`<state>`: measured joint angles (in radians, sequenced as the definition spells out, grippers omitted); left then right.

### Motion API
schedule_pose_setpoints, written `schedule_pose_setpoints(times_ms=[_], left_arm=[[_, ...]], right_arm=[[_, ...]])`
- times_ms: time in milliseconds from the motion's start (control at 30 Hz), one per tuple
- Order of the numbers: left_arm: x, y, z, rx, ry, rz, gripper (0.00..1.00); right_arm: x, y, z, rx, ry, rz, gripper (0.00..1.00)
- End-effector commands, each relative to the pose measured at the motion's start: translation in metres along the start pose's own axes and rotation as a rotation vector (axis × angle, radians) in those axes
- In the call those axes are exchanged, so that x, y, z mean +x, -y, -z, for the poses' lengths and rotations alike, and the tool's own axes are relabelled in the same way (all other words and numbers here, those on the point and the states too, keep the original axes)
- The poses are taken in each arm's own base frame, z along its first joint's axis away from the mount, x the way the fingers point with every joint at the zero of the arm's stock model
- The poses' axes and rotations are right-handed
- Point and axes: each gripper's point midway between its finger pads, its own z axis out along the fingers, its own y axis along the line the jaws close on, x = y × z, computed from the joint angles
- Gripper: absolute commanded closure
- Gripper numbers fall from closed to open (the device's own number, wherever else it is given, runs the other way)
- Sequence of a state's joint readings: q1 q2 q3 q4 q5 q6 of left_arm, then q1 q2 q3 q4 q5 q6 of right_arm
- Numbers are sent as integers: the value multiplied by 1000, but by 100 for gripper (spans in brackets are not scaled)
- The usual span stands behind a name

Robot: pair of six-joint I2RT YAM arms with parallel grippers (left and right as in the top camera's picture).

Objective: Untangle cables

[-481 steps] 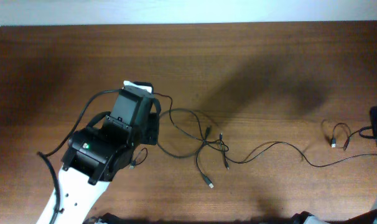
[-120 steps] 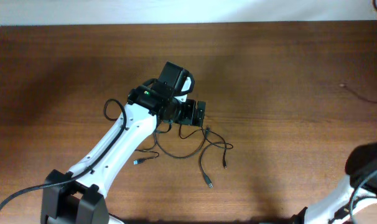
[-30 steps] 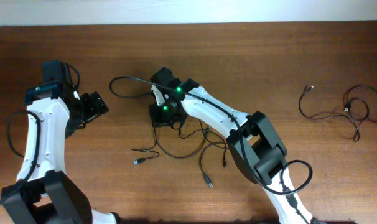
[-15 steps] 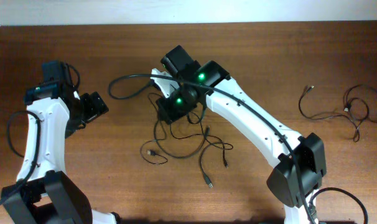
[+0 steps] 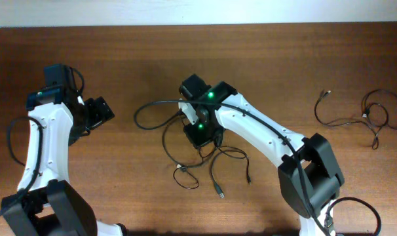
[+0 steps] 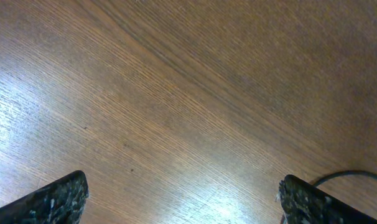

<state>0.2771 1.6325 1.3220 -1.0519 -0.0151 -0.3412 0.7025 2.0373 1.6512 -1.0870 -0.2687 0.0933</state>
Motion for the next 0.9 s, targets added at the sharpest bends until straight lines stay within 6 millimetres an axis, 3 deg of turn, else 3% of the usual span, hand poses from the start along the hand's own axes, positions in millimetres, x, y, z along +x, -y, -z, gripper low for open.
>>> schedule_pose_setpoints(times_ms=[0, 233, 367, 700, 800, 867], left_arm=[[-3, 0, 7, 8, 20, 14, 1], [-3, 0, 7, 8, 20, 14, 1], [-3, 0, 7, 7, 20, 14, 1], [-3, 0, 7, 7, 20, 14, 1], [-3, 0, 7, 8, 20, 14, 1], [-3, 0, 7, 8, 20, 14, 1]], right_arm=[[6, 11, -3, 51, -1, 8, 96], [16, 29, -17, 126, -23, 2, 94], [21, 31, -21, 128, -35, -1, 81], [34, 35, -35, 126, -63, -11, 28], [30, 29, -37, 95, -39, -172, 25], [24, 29, -39, 93, -11, -186, 28]])
